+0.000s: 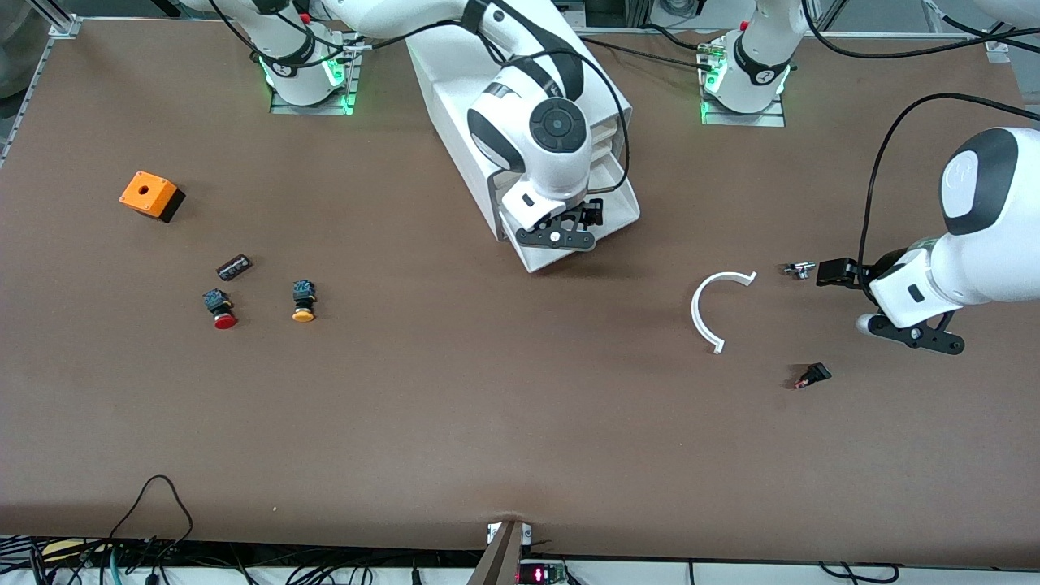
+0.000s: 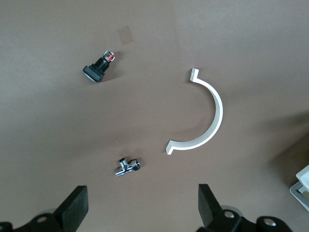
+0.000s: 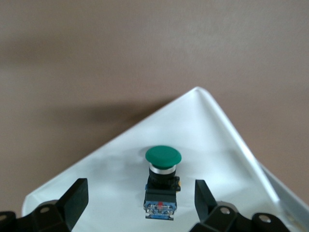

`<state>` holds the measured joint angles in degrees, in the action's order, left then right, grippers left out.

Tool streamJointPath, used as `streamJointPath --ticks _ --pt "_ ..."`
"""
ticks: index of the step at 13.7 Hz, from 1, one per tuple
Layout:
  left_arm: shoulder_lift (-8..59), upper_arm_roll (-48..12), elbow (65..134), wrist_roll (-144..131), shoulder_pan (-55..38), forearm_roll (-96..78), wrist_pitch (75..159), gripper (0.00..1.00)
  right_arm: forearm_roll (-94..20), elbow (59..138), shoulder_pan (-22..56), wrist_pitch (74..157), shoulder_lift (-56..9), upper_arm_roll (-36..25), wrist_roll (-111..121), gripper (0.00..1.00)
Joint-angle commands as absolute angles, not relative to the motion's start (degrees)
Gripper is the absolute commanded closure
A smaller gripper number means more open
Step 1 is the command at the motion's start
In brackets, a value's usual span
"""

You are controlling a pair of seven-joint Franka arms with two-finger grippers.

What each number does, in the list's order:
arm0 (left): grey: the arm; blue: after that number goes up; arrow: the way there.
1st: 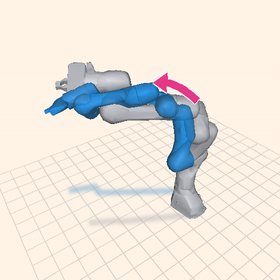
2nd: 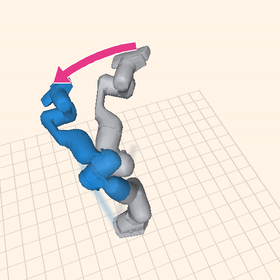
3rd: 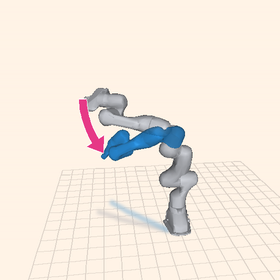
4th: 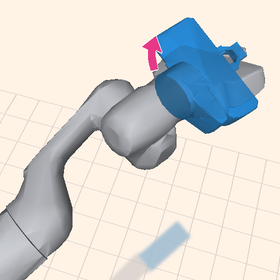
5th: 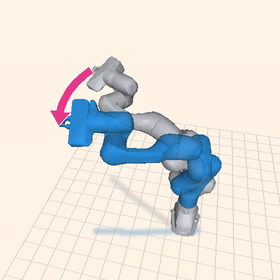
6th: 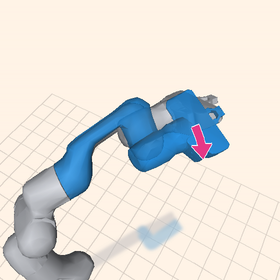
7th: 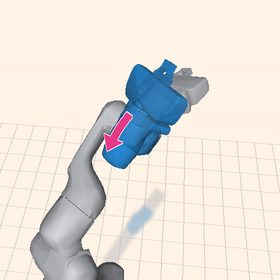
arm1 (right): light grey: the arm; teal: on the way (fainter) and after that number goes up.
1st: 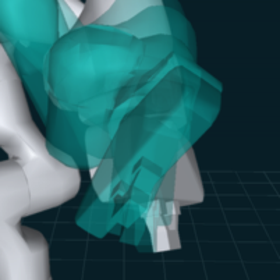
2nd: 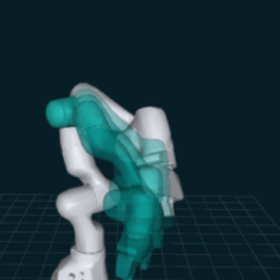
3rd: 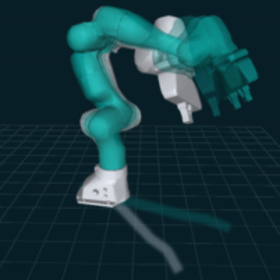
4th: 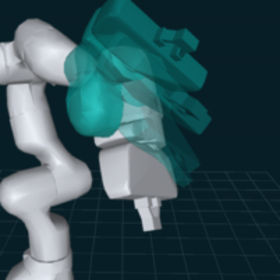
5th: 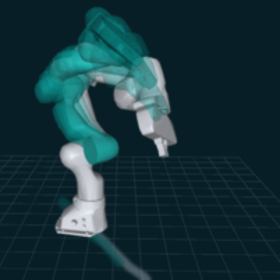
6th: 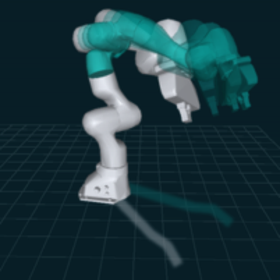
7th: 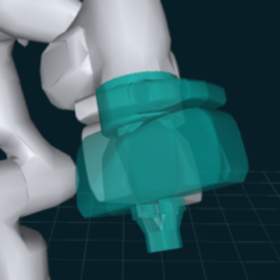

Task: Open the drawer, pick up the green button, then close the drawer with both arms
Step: 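Grasp the green push button in the drawer with the right gripper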

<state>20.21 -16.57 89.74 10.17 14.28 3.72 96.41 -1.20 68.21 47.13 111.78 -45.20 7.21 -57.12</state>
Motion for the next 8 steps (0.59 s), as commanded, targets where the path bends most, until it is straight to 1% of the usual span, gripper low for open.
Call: streamJointPath --ticks 1,4,6,8 --pt "20.48 -16.96 88.86 9.93 14.50 5.45 95.89 0.00 0.08 65.83 49.13 111.18 -47.90 6.50 -58.80 0.02" --pt "21.36 -17.05 88.86 9.84 14.41 5.27 95.80 0.00 0.35 65.92 49.31 110.74 -47.99 6.50 -58.71 0.04" --pt "21.53 -17.05 88.94 9.67 14.50 5.19 95.80 0.00 0.61 66.44 49.83 110.57 -47.99 6.50 -58.80 0.07" --pt "21.53 -17.05 89.03 9.58 14.59 5.19 95.80 0.00 1.49 68.19 50.18 110.92 -48.43 6.50 -59.23 0.13"
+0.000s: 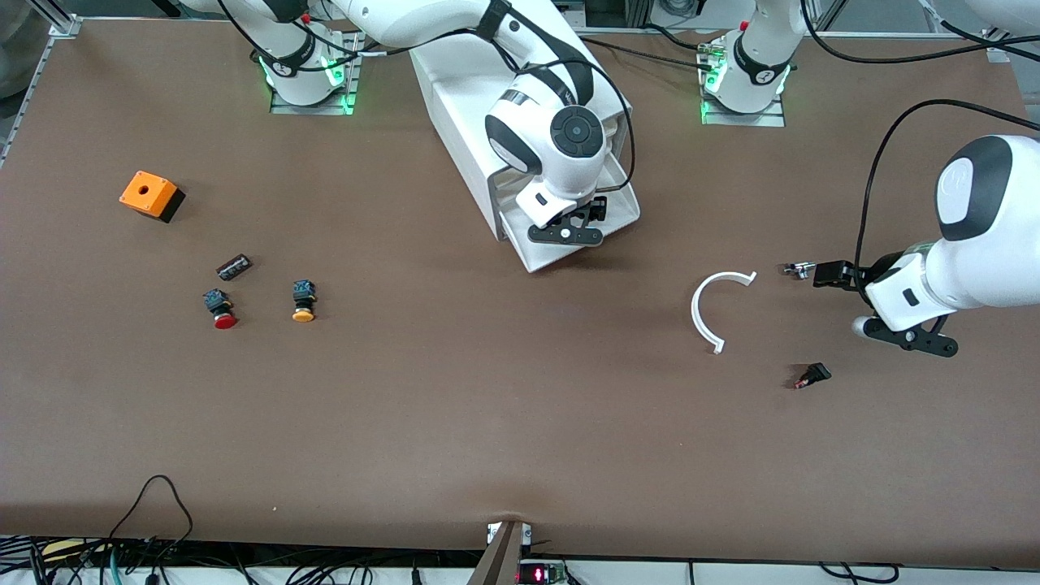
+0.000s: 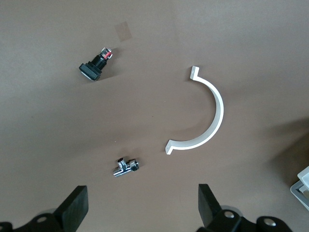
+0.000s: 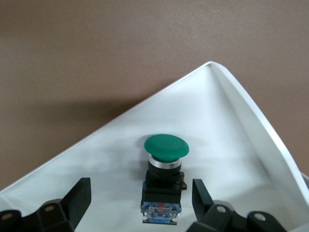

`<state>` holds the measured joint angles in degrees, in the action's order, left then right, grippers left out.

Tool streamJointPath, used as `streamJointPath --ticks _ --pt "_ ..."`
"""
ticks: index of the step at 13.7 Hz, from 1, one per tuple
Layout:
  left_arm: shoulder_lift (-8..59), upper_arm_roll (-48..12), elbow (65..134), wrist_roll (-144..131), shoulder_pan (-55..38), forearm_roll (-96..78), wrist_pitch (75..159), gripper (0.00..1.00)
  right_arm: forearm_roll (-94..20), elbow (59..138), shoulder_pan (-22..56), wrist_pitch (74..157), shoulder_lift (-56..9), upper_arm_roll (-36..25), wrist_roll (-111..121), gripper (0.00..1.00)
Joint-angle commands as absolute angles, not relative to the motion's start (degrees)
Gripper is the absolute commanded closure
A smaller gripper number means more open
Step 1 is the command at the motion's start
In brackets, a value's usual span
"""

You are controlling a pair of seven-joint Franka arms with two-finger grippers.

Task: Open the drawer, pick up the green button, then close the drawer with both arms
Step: 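Grasp the green push button in the drawer with the right gripper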

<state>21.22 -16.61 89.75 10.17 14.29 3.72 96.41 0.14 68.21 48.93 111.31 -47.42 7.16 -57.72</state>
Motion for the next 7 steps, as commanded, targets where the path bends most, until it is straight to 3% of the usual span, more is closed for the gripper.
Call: streamJointPath --ticks 1,7 --pt "21.53 -17.05 89.03 9.58 14.59 5.10 95.80 0.00 2.63 69.33 50.45 111.00 -48.43 6.50 -59.67 0.16" --pt "21.53 -17.05 88.95 9.58 14.59 5.10 95.80 0.00 3.08 69.43 50.54 111.00 -48.34 6.59 -59.68 0.59"
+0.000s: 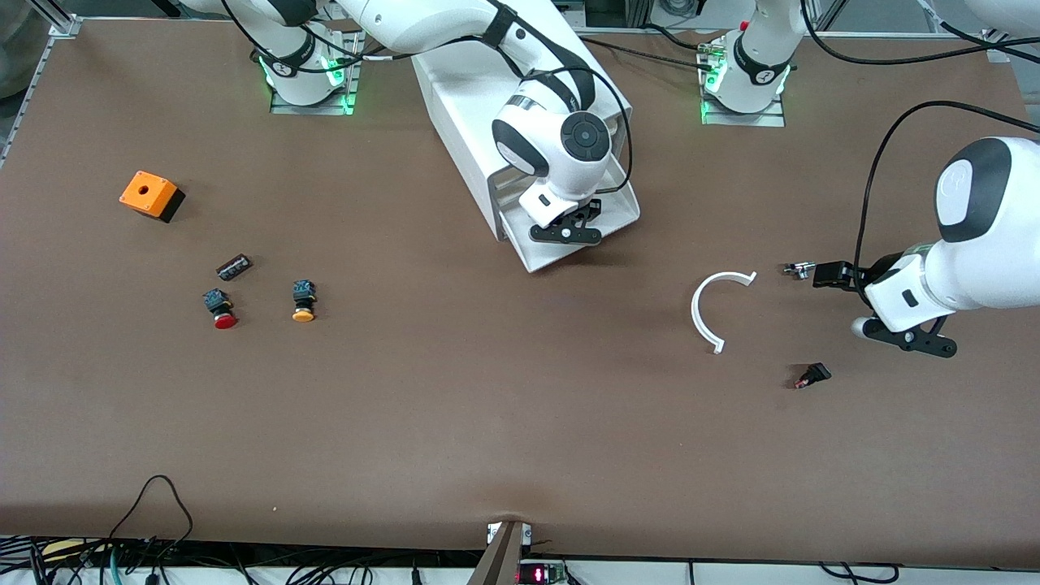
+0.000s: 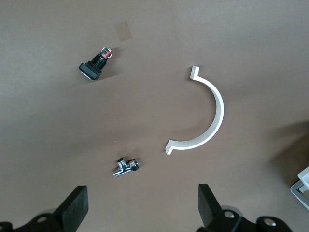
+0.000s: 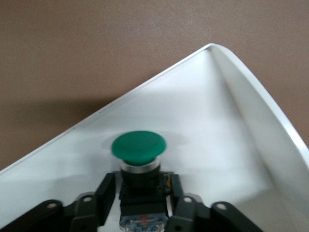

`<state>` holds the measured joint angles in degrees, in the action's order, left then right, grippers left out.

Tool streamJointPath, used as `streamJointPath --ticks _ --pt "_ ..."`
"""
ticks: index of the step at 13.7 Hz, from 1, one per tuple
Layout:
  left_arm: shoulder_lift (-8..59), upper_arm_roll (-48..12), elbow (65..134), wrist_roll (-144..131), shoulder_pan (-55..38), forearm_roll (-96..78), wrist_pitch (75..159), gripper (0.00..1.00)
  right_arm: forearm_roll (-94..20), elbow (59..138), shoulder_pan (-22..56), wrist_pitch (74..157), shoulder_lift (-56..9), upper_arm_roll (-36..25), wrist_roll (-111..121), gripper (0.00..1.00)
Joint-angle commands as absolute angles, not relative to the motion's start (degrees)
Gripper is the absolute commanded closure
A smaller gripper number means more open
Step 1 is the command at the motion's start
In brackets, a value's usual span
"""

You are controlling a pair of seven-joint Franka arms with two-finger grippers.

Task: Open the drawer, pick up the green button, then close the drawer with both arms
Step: 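Grasp the green push button in the drawer with the right gripper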

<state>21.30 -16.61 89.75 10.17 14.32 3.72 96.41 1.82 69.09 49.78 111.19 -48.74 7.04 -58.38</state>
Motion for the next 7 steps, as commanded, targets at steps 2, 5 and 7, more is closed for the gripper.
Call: streamJointPath --ticks 2,5,7 --pt "21.53 -17.05 88.95 9.58 14.68 5.10 95.80 0.00 3.34 69.52 50.62 110.83 -48.25 6.59 -59.59 0.71" --pt "21.53 -17.05 88.95 9.58 14.68 5.10 95.80 0.00 3.25 68.82 50.28 110.22 -47.55 6.50 -58.36 0.95" --pt "21.53 -17.05 88.86 9.58 14.59 5.10 95.80 0.00 2.90 66.64 49.66 108.21 -46.76 6.24 -57.31 0.95"
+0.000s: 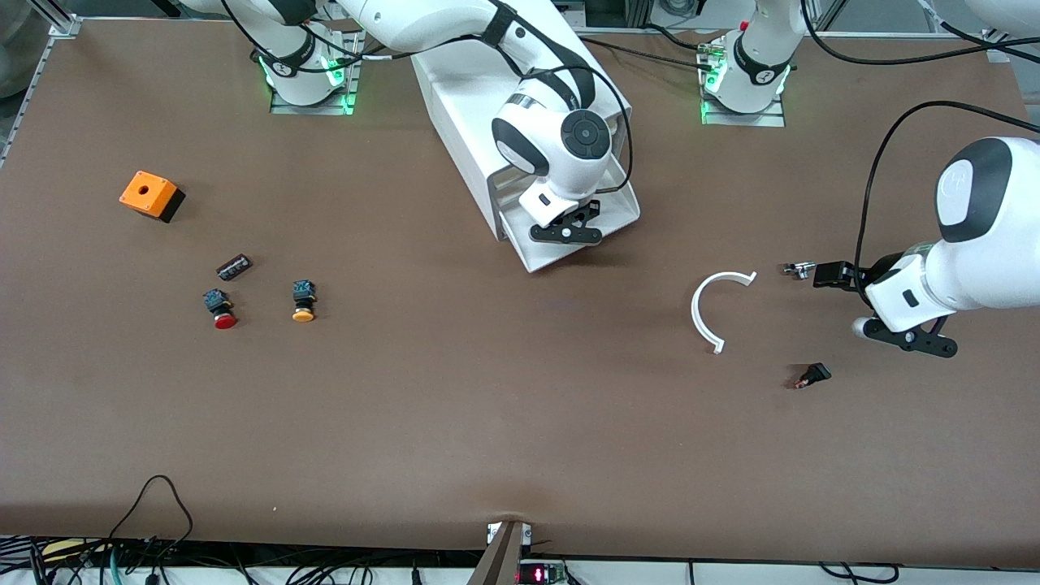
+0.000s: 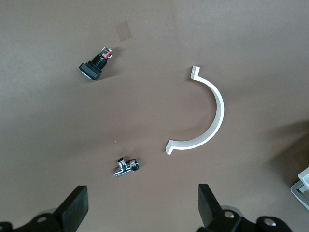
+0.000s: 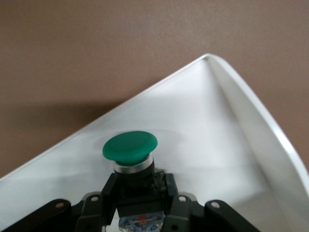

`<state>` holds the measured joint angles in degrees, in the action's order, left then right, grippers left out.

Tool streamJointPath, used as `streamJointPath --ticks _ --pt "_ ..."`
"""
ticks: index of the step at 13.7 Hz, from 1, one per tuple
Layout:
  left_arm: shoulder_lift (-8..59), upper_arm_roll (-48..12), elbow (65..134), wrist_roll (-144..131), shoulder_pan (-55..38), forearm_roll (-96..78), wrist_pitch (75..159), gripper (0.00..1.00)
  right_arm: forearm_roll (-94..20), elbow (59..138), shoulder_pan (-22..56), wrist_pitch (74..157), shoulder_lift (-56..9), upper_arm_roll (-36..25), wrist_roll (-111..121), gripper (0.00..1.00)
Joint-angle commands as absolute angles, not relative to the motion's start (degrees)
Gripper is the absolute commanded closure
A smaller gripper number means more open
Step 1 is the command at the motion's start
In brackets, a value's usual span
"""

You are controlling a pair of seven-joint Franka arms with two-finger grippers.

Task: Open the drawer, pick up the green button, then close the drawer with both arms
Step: 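Grasp the green push button in the drawer with the right gripper, then lift the button with the right gripper while the left gripper reaches the drawer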

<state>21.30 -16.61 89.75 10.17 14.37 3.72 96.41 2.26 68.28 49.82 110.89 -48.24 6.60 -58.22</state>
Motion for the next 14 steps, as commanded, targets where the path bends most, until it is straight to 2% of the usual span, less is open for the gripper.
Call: streamJointPath --ticks 1,3,5,8,10,14 --pt "21.53 -17.05 88.77 10.10 14.76 4.40 95.89 0.00 2.73 63.92 48.61 105.84 -46.76 6.24 -56.17 0.95" --pt "21.53 -17.49 88.68 9.06 13.80 4.39 95.28 0.00 2.46 60.39 46.16 101.18 -46.50 6.42 -52.41 0.95" --pt "21.53 -17.58 89.21 7.75 12.84 4.39 94.75 0.00 1.76 60.47 41.60 98.98 -43.61 7.03 -45.65 0.95" --pt "22.14 -17.67 89.38 -2.69 9.77 4.13 95.01 0.00 0.09 60.91 35.62 90.29 -39.73 6.50 -31.95 0.95" --pt "22.32 -17.67 89.38 -12.60 6.52 -0.07 95.45 0.00 0.09 64.05 30.09 88.86 -36.67 6.50 -22.81 0.95" --pt "22.33 -18.01 95.16 -27.30 -0.42 -0.44 105.52 0.00 0.09 74.43 17.87 90.70 -31.21 6.42 -4.70 0.95"
